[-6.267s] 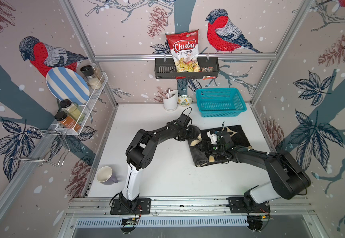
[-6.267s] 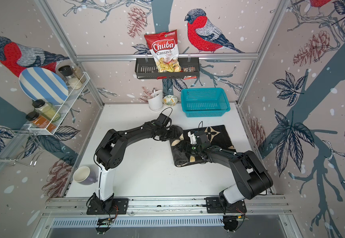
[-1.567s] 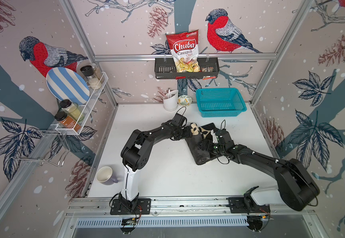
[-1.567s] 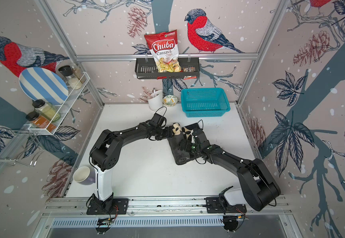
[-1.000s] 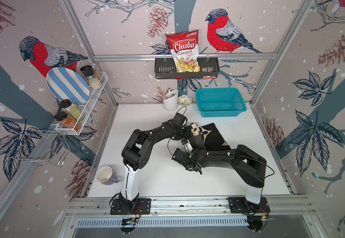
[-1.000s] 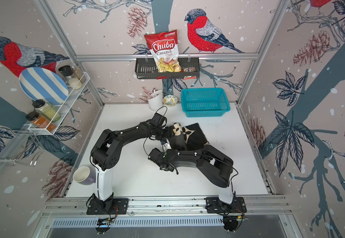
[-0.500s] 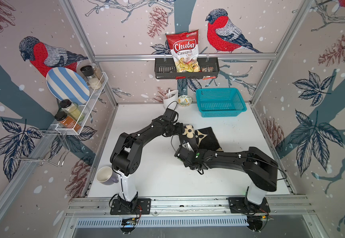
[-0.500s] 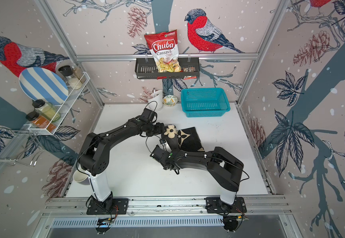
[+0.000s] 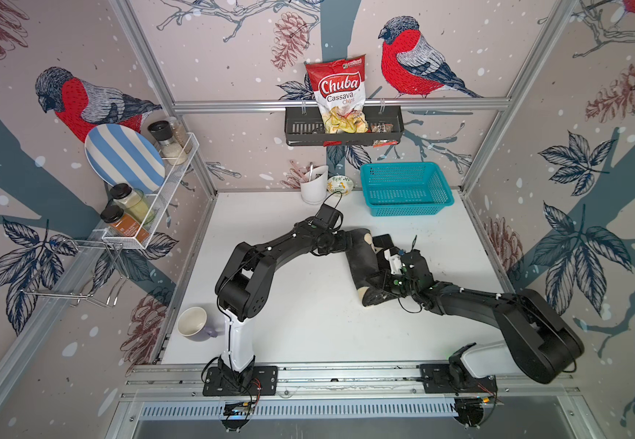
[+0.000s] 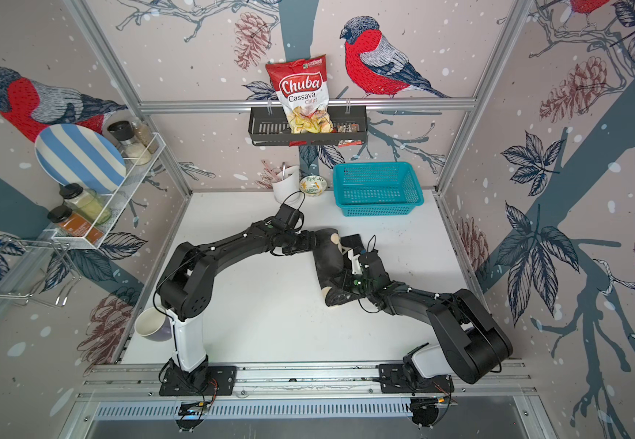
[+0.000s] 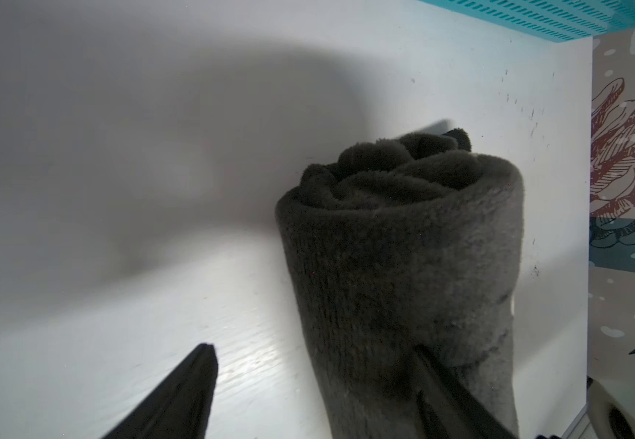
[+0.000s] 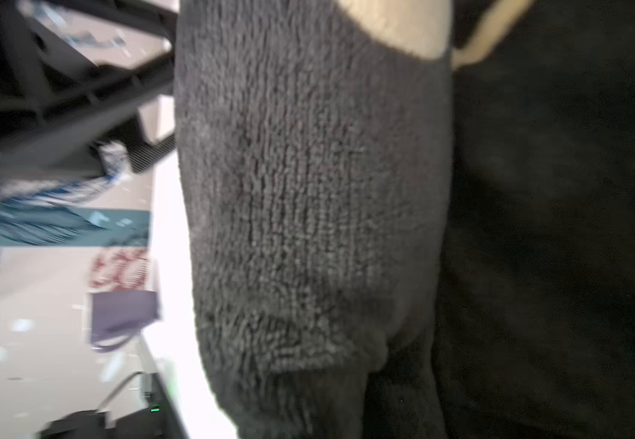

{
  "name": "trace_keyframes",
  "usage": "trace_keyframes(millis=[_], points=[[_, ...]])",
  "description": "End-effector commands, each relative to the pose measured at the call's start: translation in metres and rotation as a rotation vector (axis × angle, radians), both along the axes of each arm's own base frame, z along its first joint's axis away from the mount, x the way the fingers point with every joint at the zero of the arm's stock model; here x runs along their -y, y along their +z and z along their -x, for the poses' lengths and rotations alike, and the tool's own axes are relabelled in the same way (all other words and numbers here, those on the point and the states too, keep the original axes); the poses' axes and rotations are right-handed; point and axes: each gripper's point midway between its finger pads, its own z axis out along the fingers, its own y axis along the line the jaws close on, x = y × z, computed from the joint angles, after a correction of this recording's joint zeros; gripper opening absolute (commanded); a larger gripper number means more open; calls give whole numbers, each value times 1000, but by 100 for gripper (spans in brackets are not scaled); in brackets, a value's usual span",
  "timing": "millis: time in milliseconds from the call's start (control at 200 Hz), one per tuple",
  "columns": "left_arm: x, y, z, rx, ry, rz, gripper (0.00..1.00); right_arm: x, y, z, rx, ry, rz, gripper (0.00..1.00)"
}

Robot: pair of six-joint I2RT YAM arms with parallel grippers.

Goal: Roll up the pillowcase
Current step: Roll the pillowcase at the center of the board.

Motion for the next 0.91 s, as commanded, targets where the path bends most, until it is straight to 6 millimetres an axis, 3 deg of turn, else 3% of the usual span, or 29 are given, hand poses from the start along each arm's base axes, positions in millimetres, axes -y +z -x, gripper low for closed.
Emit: trace_keyframes(millis=[0,150,270,295,305,395,455,580,725,825,900], points=[[20,-12,5,-37,-23,15,78,8,-2,11,-108,-3,-105,19],[36,-33,12,-72,-46,-14,78,29,-3,4,-88,-50,-30,61],[40,-42,16,-89,-52,-27,77,58,0,-7,-41,-146,178,81],[39,-43,16,-91,-53,-31,77,67,1,-10,-27,-182,246,97],[39,-44,16,-91,-53,-31,77,71,3,-10,-19,-194,273,99],[38,-45,17,-93,-51,-39,77,99,20,-13,64,-312,549,100],[38,-44,16,-88,-51,-42,77,107,37,-12,157,-360,709,100],[38,-43,15,-82,-56,-45,77,81,55,-5,280,-311,867,100],[38,-44,14,-86,-56,-51,77,39,40,3,355,-182,1061,100],[38,-44,14,-86,-57,-51,77,15,20,7,385,-97,1186,100],[37,-44,14,-87,-57,-54,77,8,0,8,377,-51,1254,88]])
